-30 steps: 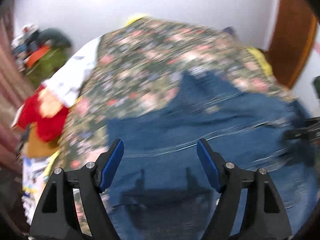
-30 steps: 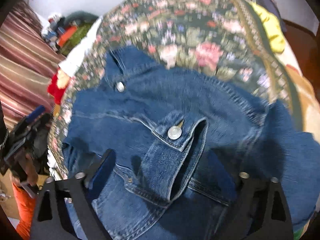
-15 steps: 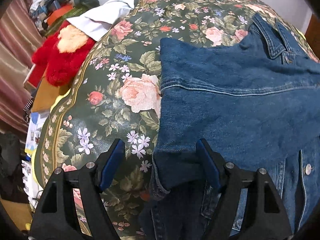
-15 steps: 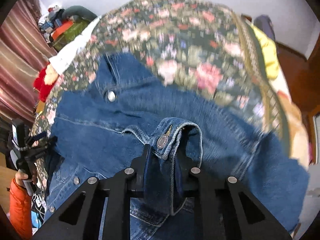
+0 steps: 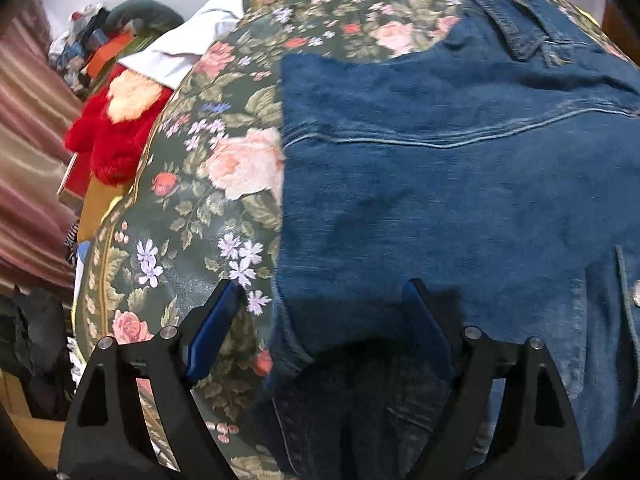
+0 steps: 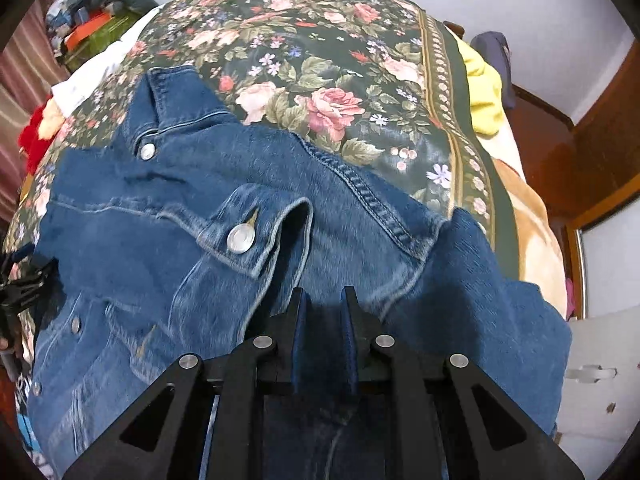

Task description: Fold large clothes

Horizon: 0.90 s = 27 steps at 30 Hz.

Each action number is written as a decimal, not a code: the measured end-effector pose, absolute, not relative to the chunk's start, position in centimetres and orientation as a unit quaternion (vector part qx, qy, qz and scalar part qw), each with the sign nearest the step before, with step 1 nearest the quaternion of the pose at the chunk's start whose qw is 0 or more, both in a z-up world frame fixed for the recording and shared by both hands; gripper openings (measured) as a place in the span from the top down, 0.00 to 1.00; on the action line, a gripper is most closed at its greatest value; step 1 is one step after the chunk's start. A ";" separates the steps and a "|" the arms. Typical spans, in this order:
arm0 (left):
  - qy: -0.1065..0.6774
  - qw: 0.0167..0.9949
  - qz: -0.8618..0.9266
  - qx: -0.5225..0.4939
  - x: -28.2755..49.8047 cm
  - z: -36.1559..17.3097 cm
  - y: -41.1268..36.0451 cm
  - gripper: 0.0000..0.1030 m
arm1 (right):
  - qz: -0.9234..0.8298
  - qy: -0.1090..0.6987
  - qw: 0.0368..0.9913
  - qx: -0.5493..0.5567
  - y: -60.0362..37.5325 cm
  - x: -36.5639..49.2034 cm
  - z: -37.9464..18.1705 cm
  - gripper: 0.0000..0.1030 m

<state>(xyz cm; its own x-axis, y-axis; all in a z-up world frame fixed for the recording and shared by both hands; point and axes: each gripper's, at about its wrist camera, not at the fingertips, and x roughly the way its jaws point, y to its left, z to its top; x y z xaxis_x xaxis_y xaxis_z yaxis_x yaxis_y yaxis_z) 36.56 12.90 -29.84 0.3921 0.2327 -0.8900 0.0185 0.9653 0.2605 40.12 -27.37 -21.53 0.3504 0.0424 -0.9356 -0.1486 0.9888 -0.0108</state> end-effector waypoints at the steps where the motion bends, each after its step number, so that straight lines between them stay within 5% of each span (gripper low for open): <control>1: 0.547 0.827 0.059 0.115 36.5 -29.3 12.6 0.18 | 0.060 0.560 0.825 -0.046 -27.6 39.7 -20.8 0.87; 8: 0.488 0.866 0.020 0.104 36.9 -22.0 9.0 0.18 | 0.049 0.508 0.859 -0.036 -30.5 36.7 -15.7 0.86; 12: 0.465 0.880 -0.016 0.098 37.7 -19.4 5.4 0.18 | 0.000 0.526 0.847 -0.077 -33.1 36.3 -17.4 0.86; 16: 0.462 0.879 -0.058 0.106 38.3 -18.8 0.8 0.18 | 0.000 0.570 0.819 -0.065 -35.6 35.9 -21.7 0.86; 27: 0.465 0.857 -0.155 0.158 39.2 -20.3 -11.3 0.18 | -0.049 0.562 0.810 -0.160 -36.4 32.9 -22.6 0.85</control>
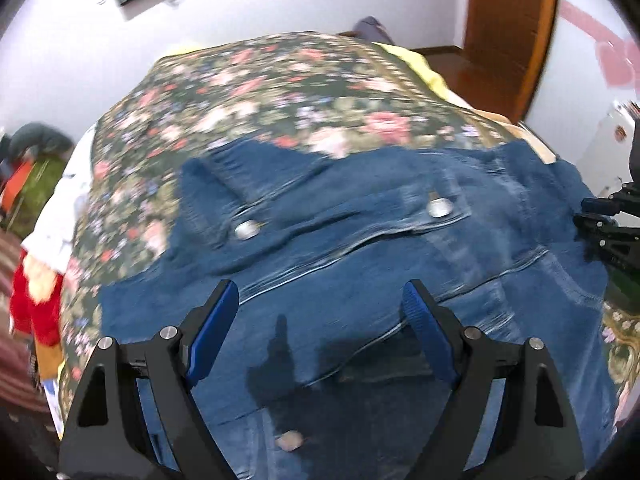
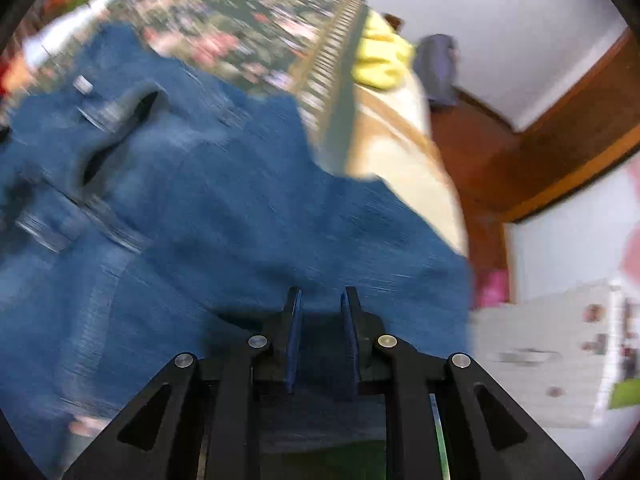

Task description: Fold large clothes

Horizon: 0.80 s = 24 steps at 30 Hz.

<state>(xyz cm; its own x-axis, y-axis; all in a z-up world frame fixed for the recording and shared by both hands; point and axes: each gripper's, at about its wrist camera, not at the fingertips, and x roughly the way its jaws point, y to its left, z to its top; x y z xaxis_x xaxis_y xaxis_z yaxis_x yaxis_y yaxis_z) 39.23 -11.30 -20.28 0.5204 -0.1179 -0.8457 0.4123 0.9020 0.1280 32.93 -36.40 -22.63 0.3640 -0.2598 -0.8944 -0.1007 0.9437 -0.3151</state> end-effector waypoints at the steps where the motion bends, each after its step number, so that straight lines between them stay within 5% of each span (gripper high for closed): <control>1: 0.466 0.855 -0.161 0.162 39.4 -20.5 -12.3 0.18 | -0.052 0.559 0.812 -0.163 -37.0 32.4 -22.8 0.85; 14: 0.525 0.808 -0.224 0.148 41.9 -25.3 -19.7 0.18 | -0.037 0.599 0.799 -0.028 -46.1 29.2 -23.0 0.83; 16: 0.534 0.794 -0.239 0.167 41.4 -26.3 -21.3 0.17 | -0.037 0.600 0.799 -0.024 -46.6 28.9 -22.9 0.74; 18: 0.510 0.803 -0.232 0.205 40.6 -26.2 -22.5 0.16 | -0.060 0.601 0.796 -0.034 -47.3 28.4 -22.7 0.35; 24: 0.511 0.807 -0.233 0.184 41.0 -26.0 -21.9 0.16 | -0.063 0.591 0.793 0.133 -52.8 25.5 -21.9 0.29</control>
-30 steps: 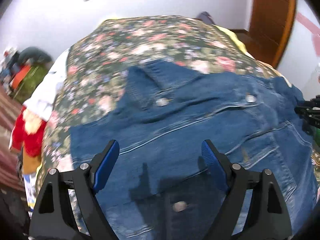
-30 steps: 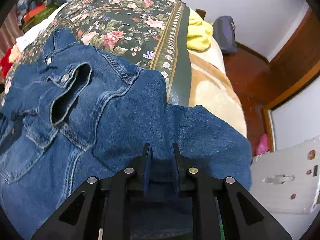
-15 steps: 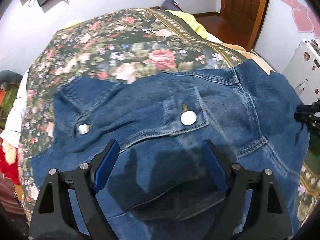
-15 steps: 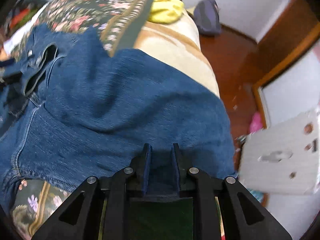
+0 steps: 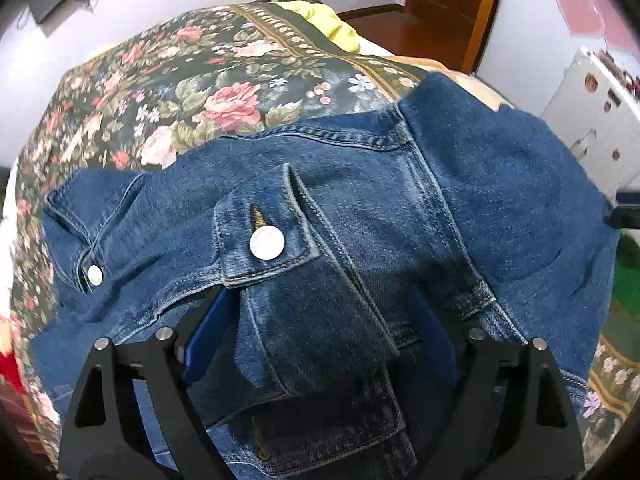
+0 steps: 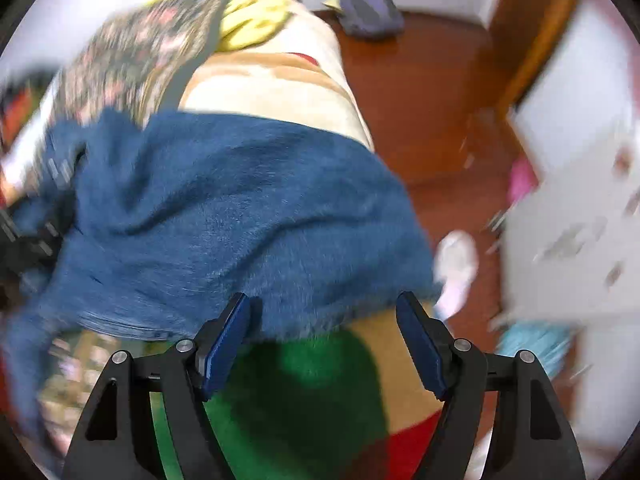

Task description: Fold large clothes

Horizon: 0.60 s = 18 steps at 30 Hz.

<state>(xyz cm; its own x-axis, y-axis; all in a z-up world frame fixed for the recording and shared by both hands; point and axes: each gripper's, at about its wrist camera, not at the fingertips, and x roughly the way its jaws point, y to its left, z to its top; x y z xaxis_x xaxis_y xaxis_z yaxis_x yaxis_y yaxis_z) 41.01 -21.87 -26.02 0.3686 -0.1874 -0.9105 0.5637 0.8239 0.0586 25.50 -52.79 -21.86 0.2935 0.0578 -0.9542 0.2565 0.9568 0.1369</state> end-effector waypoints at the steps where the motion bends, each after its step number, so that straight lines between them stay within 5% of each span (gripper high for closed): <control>1: 0.509 0.810 -0.230 0.181 41.0 -25.8 -21.7 0.16 | -0.058 0.589 0.788 0.173 -53.7 25.0 -21.9 0.29; 10: 0.463 0.851 -0.221 0.116 40.3 -20.8 -18.2 0.16 | -0.061 0.570 0.734 0.363 -56.6 24.0 -26.5 0.30; 18: 0.444 0.871 -0.179 0.112 39.6 -19.1 -14.8 0.16 | -0.080 0.525 0.771 0.350 -55.9 27.7 -26.0 0.79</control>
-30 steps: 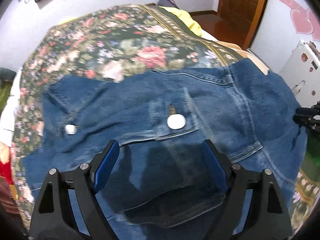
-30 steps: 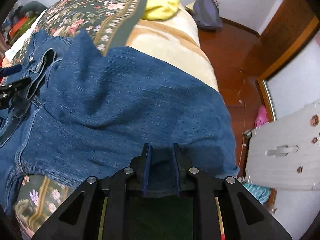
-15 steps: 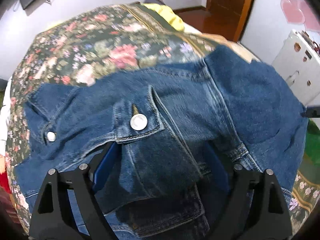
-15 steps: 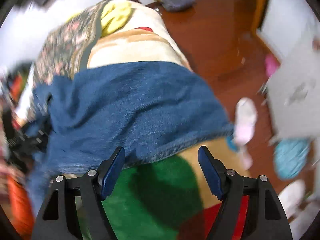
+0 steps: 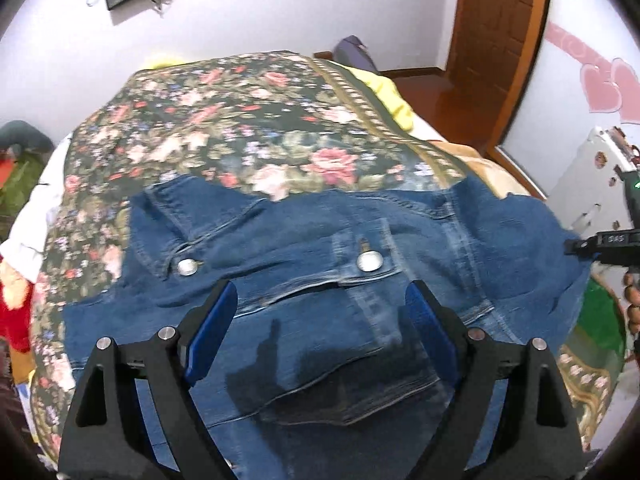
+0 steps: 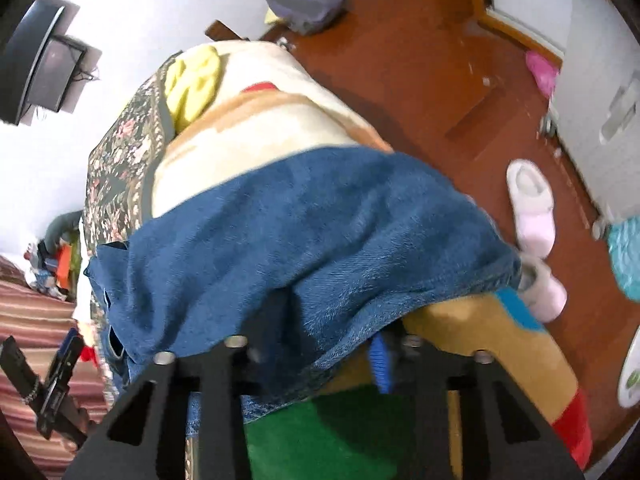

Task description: Fold large clothes

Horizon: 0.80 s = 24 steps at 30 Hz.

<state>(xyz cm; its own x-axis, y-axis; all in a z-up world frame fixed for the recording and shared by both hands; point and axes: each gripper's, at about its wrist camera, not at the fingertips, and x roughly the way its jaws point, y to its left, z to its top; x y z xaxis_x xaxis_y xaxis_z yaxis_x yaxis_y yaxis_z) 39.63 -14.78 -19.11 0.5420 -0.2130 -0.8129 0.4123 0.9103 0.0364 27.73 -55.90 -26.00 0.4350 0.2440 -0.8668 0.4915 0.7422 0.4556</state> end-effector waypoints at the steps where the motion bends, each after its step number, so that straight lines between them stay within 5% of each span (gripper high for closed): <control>1: 0.443 0.872 -0.176 0.108 39.7 -19.0 -14.2 0.16 | -0.083 0.520 0.782 0.333 -55.4 28.0 -25.2 0.83; 17: 0.395 0.909 -0.127 0.032 37.3 -14.3 -4.4 0.16 | 0.071 0.370 0.892 0.250 -43.4 33.8 -6.3 0.92; 24: 0.386 0.918 -0.089 0.015 35.1 -14.2 1.8 0.16 | 0.163 0.385 0.886 0.200 -30.5 38.9 -4.9 0.92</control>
